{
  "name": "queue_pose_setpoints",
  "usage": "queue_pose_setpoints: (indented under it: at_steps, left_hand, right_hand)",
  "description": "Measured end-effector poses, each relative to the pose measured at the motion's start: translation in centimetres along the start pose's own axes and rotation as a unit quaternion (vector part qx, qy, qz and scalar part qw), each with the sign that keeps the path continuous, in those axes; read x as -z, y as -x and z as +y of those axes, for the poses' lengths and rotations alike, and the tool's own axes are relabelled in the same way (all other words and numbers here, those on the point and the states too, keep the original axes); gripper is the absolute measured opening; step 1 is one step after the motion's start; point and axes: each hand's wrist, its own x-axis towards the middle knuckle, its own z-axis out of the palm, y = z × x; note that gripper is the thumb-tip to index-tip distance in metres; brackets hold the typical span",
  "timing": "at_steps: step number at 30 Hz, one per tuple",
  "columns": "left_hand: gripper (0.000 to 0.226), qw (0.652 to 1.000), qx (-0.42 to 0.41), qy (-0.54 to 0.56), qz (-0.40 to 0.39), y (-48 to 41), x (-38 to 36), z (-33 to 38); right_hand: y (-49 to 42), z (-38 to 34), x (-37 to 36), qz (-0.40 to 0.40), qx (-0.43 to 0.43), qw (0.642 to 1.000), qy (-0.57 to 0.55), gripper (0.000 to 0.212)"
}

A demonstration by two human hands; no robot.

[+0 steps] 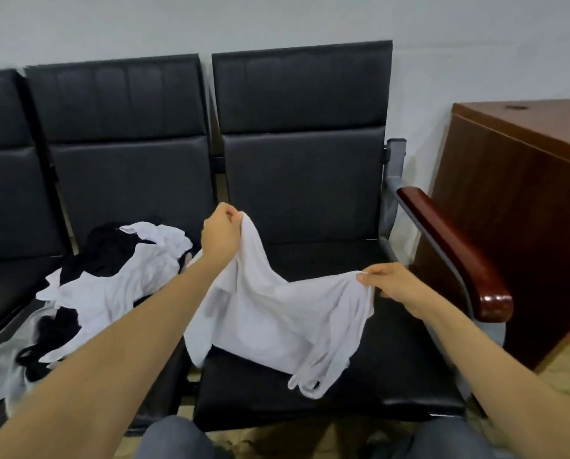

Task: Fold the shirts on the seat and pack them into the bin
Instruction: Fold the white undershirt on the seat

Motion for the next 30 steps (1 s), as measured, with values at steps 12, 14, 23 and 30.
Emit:
queue_pose_setpoints:
  at_steps: [12,14,23,30]
  left_hand:
    - [0.045,0.887,-0.074,-0.194,-0.412,5.7,-18.6,-5.5]
    - [0.043,0.911,-0.056,-0.221,-0.344,7.1,-18.5,-7.4]
    - [0.065,0.811,-0.016,-0.381,-0.443,7.5,-15.4,-12.7]
    - [0.060,0.888,-0.065,-0.331,-0.311,5.2,-13.2,-14.1]
  right_hand:
    - [-7.6,10.3,-2.9,0.018,-0.028,0.969,0.244,0.036]
    - [-7.6,10.8,-3.9,0.001,-0.001,0.962,0.275,0.034]
    - [-4.1,7.2,-6.5,-0.250,0.006,0.883,0.397,0.031]
    - [-6.6,7.1,-8.4,-0.073,0.057,0.952,0.291,0.029]
